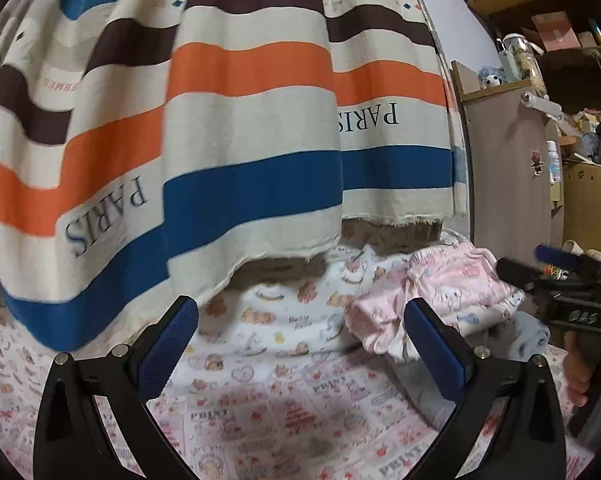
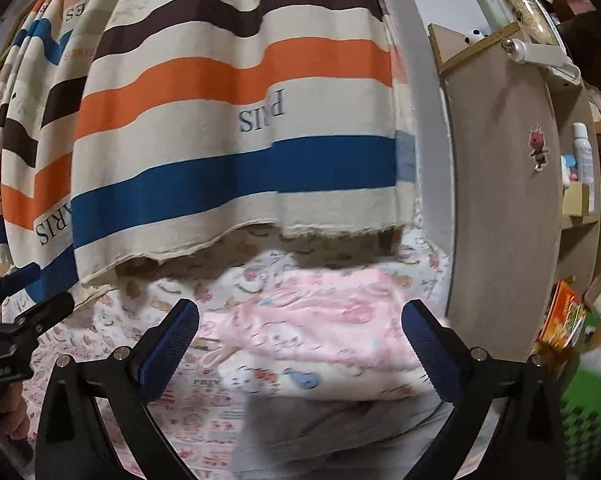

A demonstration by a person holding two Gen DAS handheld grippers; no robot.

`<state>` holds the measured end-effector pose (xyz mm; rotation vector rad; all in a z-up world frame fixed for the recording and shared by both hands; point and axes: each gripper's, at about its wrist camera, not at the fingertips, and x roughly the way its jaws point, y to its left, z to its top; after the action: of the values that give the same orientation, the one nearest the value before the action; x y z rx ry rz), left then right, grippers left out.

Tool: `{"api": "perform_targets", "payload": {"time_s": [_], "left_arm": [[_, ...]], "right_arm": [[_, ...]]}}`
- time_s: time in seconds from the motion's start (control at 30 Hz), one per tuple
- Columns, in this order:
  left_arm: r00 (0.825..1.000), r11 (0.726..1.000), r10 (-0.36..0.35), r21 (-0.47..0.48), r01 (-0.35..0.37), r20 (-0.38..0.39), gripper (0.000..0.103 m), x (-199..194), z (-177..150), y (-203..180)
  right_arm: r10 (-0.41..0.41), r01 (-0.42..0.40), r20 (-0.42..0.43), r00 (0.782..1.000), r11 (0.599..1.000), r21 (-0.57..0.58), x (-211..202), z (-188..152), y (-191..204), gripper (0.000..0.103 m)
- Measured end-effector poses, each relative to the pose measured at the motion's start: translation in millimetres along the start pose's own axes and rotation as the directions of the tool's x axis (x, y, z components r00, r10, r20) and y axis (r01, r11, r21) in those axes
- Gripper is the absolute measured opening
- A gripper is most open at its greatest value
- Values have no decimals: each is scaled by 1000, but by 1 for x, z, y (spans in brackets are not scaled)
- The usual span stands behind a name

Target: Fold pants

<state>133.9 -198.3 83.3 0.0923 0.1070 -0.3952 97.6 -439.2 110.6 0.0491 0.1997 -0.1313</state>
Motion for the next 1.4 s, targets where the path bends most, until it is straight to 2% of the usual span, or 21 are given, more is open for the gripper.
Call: {"api": "perform_targets", "payload": {"time_s": [0.1,0.23,0.3,0.4,0.47,0.6,0.9,1.17,1.3,1.4], "left_arm": [[1000,999,-3,-44,2,-10,102,0,-16,10],[999,997,1,-81,-5,-52,102,8,-40,25],[997,997,22,-67,-27,-74,102,13,-52,28],[994,997,56,-42,-61,-95,102,20,-66,25],[987,996,61,-59,-71,-147,102,28,-74,25],[988,992,64,-99,-79,-144,102,26,-79,33],[985,994,71,-67,-83,-157,102,28,-76,27],[979,988,119,-81,-134,-165,102,27,-76,33],[979,983,116,-122,-137,-165,102,25,-77,42],[979,982,126,-119,-146,-162,102,25,-77,41]], "right_arm": [[20,-21,-41,999,1000,-12,10,-17,8,102],[4,-5,-50,999,1000,-18,14,-46,12,102],[19,-23,-85,996,999,-45,20,-53,16,102],[21,-26,-60,998,997,-73,19,-58,19,102],[47,-52,-82,995,997,-55,23,-61,17,102],[52,-55,-137,989,998,-20,31,-68,15,102],[44,-44,-144,989,999,6,31,-69,9,102],[43,-45,-144,989,999,-12,29,-69,13,102],[59,-62,-156,986,998,-14,31,-69,15,102],[55,-58,-153,987,998,-15,30,-69,15,102]]}}
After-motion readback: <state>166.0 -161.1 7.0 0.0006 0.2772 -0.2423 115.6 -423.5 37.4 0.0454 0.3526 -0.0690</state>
